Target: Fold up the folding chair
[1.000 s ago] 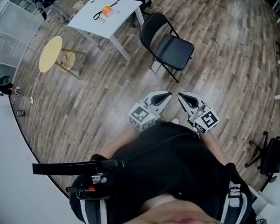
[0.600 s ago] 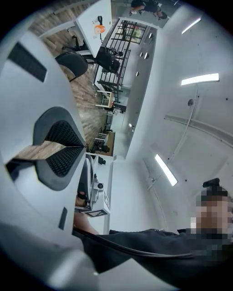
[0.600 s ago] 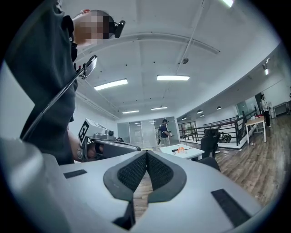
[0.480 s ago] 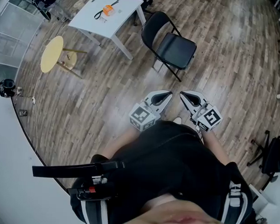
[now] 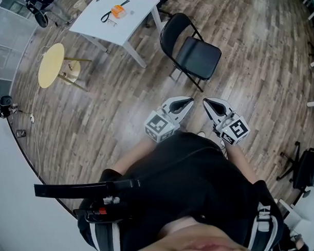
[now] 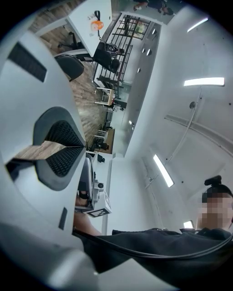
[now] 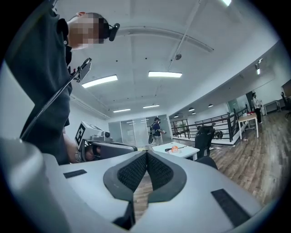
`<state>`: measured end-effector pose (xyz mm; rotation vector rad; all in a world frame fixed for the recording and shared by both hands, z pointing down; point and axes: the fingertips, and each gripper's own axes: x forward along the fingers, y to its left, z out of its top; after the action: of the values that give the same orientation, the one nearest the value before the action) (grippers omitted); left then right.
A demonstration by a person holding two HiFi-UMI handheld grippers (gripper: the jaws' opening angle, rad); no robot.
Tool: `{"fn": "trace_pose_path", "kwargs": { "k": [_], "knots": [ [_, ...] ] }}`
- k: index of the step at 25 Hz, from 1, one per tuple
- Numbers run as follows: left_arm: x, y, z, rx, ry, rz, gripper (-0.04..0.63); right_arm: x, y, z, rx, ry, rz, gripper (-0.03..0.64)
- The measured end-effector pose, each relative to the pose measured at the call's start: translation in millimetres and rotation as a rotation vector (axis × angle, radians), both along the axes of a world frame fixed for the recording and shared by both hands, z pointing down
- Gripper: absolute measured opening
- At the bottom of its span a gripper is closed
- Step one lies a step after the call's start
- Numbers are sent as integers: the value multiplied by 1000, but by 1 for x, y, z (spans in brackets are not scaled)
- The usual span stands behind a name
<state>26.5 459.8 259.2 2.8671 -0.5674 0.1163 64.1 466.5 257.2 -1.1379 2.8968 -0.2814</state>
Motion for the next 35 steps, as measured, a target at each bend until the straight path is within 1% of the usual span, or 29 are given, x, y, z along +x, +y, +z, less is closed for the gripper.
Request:
{"fn": "trace_pose_path", "kwargs": {
  "k": [3,7,13,16,21,24,31,35],
  "knots": [
    [-19,-30,-1,12,0,19,6,-15,-32,-1,-14,-7,42,9],
    [-45,-66,2,5,4,43,6,-35,-67,0,-12,-1,99,9],
    [-84,-111,7,11,6,90,6,-69,-105,7,-35,-16,164,9],
    [-94,-127,11,7,-2,118,6,-78,-117,9,-40,-15,193,9],
    [-100,-145,10,-3,15,127,6,-87,-126,4,-30,-38,195,9],
    [-96,-156,13,-10,16,125,6,-83,-136,4,-29,-39,196,9],
    [-77,-171,20,-13,-10,108,6,-56,-155,15,-49,-62,203,9],
    [-59,-195,18,-6,-27,74,6,-33,-180,17,-41,-74,179,9]
  ]
}}
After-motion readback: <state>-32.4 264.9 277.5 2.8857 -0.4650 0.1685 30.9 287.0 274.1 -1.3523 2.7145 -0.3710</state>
